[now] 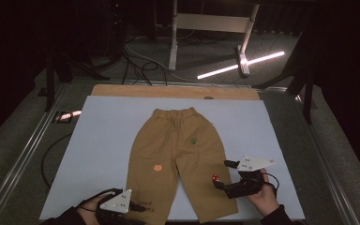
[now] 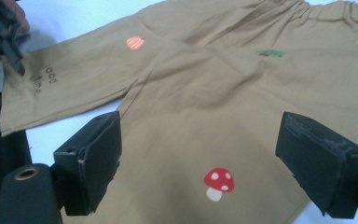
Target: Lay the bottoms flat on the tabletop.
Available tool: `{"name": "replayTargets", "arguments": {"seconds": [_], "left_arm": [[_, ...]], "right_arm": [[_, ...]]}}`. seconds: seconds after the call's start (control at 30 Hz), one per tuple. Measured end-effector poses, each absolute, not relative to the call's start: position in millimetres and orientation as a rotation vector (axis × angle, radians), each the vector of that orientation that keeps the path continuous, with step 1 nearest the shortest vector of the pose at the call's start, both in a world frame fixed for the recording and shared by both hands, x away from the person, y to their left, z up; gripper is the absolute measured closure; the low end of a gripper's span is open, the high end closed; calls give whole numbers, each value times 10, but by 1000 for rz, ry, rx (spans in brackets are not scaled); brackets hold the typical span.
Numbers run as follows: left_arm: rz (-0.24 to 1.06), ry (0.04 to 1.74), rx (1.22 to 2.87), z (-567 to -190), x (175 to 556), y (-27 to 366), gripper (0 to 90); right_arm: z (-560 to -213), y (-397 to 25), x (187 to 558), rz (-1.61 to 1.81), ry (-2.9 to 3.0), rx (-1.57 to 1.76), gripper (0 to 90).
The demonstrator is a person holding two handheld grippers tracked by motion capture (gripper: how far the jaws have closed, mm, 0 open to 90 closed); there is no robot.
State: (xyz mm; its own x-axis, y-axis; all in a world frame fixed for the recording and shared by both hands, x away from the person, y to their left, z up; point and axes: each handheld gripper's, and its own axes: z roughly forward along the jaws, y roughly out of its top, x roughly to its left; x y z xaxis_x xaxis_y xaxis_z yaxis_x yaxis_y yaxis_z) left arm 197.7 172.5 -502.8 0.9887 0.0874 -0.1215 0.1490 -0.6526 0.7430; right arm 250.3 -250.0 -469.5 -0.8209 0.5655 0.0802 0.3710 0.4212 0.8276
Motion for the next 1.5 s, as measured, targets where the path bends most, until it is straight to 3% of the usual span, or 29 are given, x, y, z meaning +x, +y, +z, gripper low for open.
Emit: {"name": "replayTargets", "arguments": {"seconds": [0.07, 0.13, 0.37, 0.67, 0.9, 1.5], "left_arm": [[-74, 198, 2266, -4994, 2001, 1741, 303], [-57, 266, 2238, -4909, 2103, 1788, 185], [-1, 401, 2207, -4840, 2376, 1847, 35], [65, 545, 2156, -4772, 2766, 1866, 17], [141, 691, 2123, -4795, 3151, 1866, 17], [313, 919, 2119, -4908, 3721, 1851, 21]], "right_arm": [[-4689, -2500, 2515, 1365, 2459, 821, 145], [-4664, -2487, 2554, 1350, 2444, 814, 141], [-4642, -2494, 2661, 1381, 2430, 794, 128], [-4717, -2550, 2758, 1385, 2405, 845, 123], [-4789, -2594, 3121, 1350, 2376, 922, 124], [-4962, -2375, 3920, 1226, 2334, 1013, 126]]}}
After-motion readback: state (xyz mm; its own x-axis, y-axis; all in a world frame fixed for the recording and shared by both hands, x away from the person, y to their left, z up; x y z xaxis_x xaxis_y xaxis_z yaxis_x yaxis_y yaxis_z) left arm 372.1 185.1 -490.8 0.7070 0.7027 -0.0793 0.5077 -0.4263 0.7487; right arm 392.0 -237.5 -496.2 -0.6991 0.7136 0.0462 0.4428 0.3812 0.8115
